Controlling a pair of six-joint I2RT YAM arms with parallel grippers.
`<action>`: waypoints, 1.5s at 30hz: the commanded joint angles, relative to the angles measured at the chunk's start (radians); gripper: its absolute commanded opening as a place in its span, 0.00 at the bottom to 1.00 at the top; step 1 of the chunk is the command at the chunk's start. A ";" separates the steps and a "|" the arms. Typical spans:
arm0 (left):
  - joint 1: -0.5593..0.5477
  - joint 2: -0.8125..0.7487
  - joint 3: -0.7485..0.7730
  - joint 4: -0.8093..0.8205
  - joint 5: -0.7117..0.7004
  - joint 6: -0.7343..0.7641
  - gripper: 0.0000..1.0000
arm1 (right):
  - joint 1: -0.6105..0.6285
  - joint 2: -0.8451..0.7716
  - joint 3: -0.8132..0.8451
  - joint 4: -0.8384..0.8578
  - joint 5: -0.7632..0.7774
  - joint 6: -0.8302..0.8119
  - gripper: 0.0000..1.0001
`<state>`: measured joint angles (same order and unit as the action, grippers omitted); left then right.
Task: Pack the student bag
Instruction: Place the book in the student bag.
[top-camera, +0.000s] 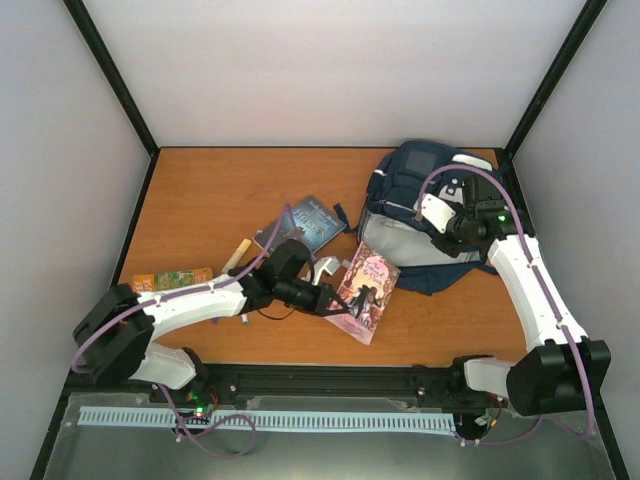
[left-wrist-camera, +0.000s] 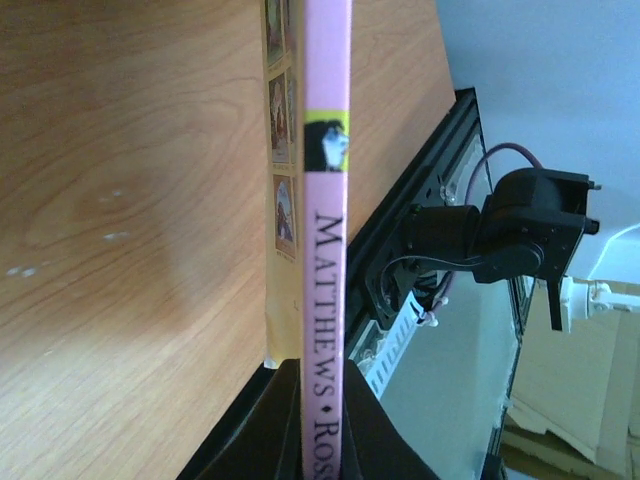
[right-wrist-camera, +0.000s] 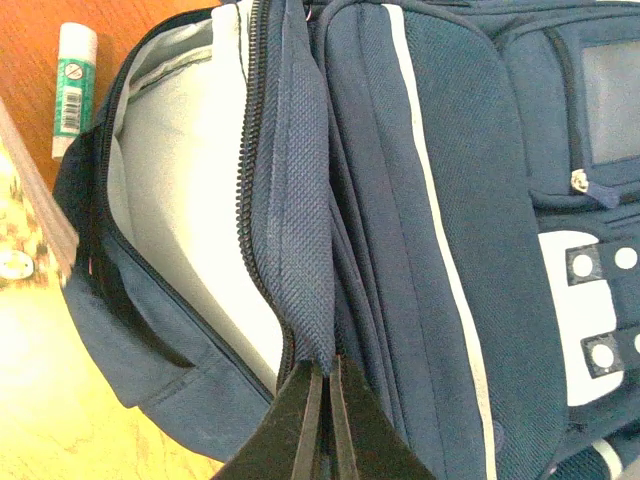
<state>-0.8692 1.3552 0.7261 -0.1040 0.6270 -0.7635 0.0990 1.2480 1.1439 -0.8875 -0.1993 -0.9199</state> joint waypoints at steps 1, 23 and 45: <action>-0.060 0.068 0.105 0.103 0.038 0.005 0.01 | 0.005 -0.046 0.058 -0.005 0.020 0.016 0.03; -0.086 0.539 0.352 0.657 0.113 -0.231 0.01 | 0.005 -0.184 0.137 -0.074 -0.017 0.029 0.03; 0.007 0.905 0.722 0.308 0.061 -0.019 0.01 | 0.005 -0.222 0.110 -0.073 -0.045 0.010 0.03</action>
<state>-0.8894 2.2414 1.3792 0.3267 0.7704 -0.8898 0.0990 1.0672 1.2427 -0.9989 -0.2039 -0.9012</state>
